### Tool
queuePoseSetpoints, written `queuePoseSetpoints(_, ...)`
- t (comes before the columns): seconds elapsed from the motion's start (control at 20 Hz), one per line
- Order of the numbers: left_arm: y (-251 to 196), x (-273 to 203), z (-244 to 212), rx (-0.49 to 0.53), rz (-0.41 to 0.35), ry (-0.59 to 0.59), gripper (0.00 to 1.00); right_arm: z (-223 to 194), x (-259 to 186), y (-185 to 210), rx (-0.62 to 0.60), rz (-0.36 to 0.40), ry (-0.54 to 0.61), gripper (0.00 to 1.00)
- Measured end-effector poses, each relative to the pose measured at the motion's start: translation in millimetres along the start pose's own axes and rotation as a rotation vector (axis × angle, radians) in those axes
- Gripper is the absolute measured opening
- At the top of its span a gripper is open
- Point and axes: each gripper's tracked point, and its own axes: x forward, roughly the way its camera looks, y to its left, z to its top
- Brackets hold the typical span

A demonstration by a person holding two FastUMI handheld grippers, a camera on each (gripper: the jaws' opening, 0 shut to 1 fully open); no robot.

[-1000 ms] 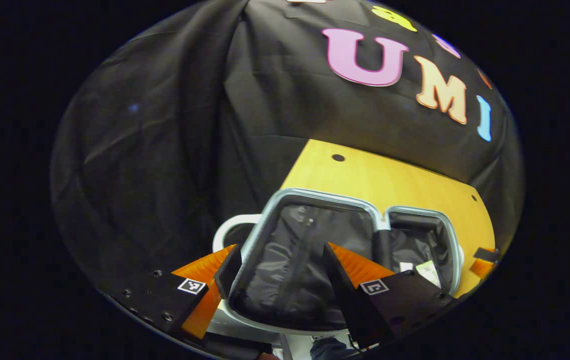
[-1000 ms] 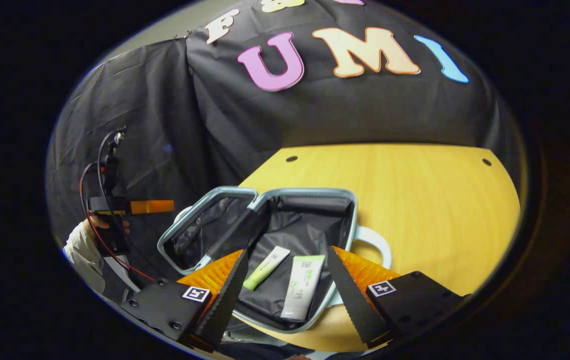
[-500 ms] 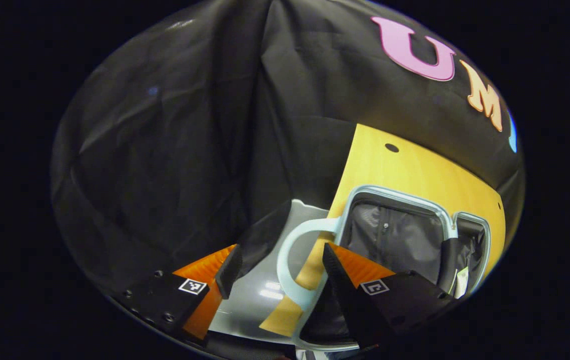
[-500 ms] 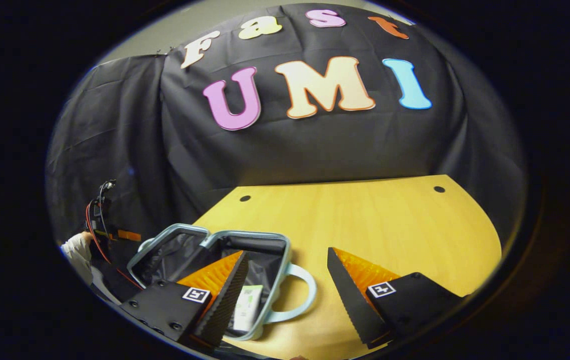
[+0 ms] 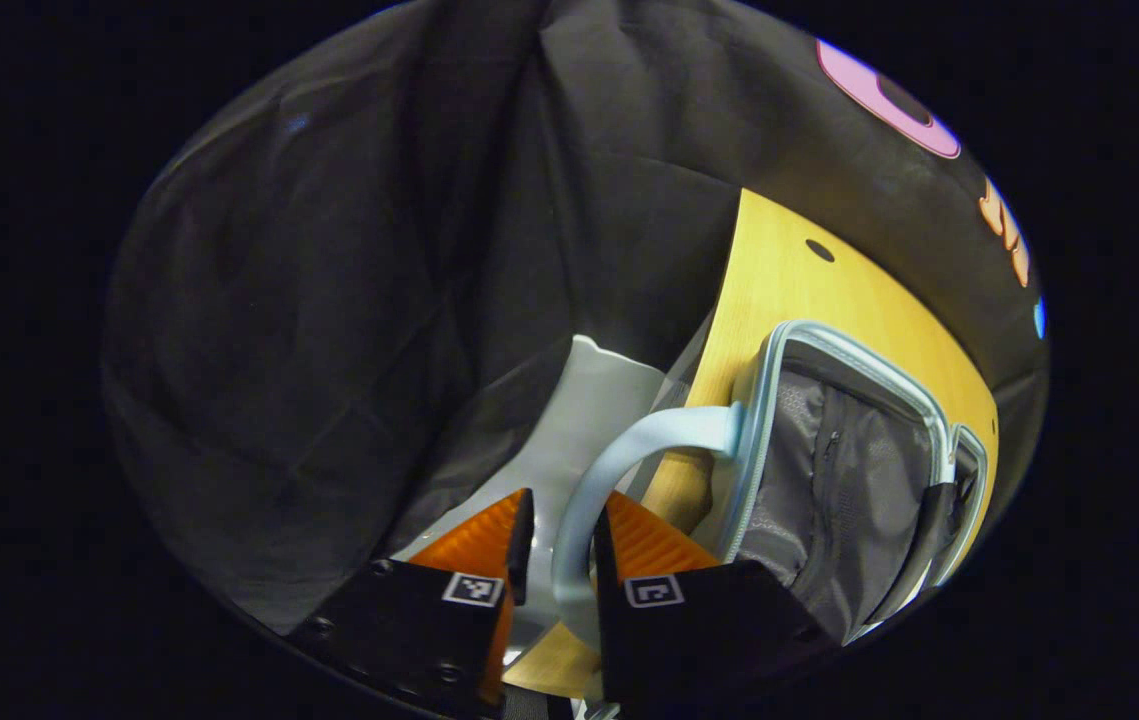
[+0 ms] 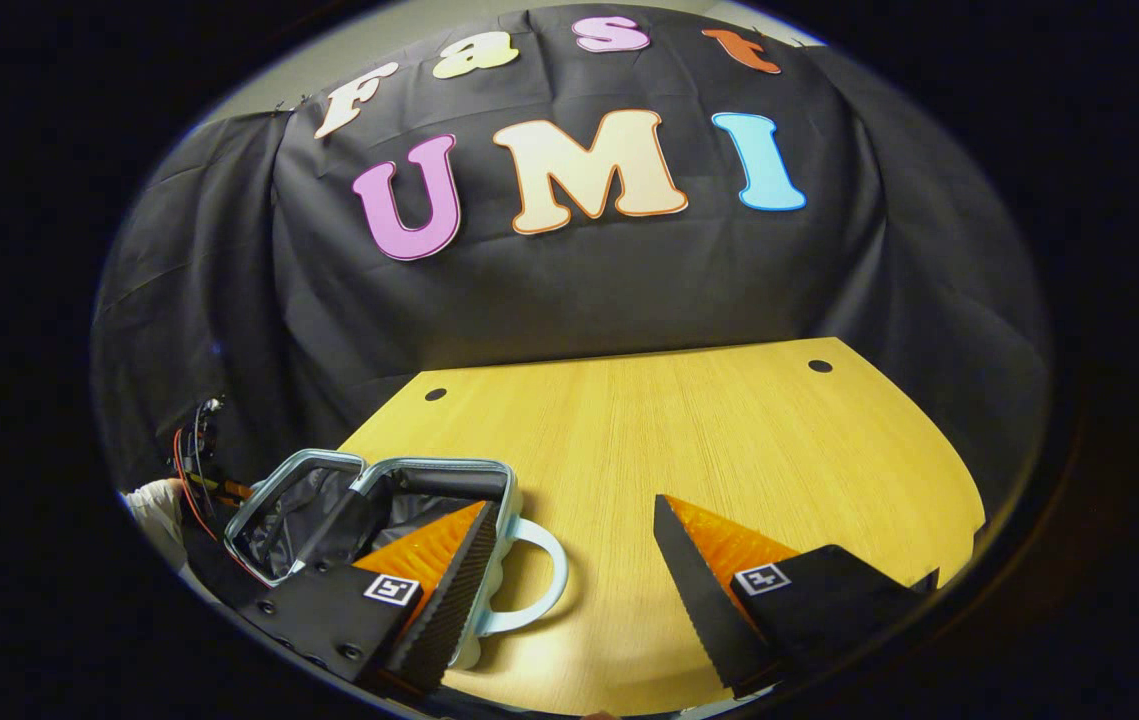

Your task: First open the suitcase, pack the skin care products into it, and then close the suitcase.

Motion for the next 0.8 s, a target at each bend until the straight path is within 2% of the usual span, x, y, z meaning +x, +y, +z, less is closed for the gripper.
queuePoseSetpoints(0.05,-2.2,1.0,1.1,0.01,0.01,-0.003,0.24,0.1,-0.3,-1.2,0.0,0.001,-0.001,0.98)
queuePoseSetpoints(0.2,-4.3,-12.8,4.3,0.065,0.042,-0.032,0.07,8.8,0.0,-5.8,-0.01,-0.003,-0.033,0.98)
queuePoseSetpoints(0.3,-6.5,-26.0,10.2,0.103,0.086,-0.058,0.04,15.4,-0.3,-7.6,-0.016,0.005,-0.06,0.98)
queuePoseSetpoints(0.5,-18.1,-79.6,43.5,0.163,0.116,-0.187,0.04,31.3,-4.0,-15.1,-0.047,0.026,-0.12,0.98)
queuePoseSetpoints(0.7,-56.8,-153.2,66.8,0.162,0.099,-0.325,0.04,45.7,-8.7,-27.3,-0.117,0.079,-0.176,0.98)
queuePoseSetpoints(0.8,-72.6,-192.4,82.0,0.185,0.096,-0.368,0.02,56.5,-12.1,-33.8,-0.102,0.104,-0.193,0.98)
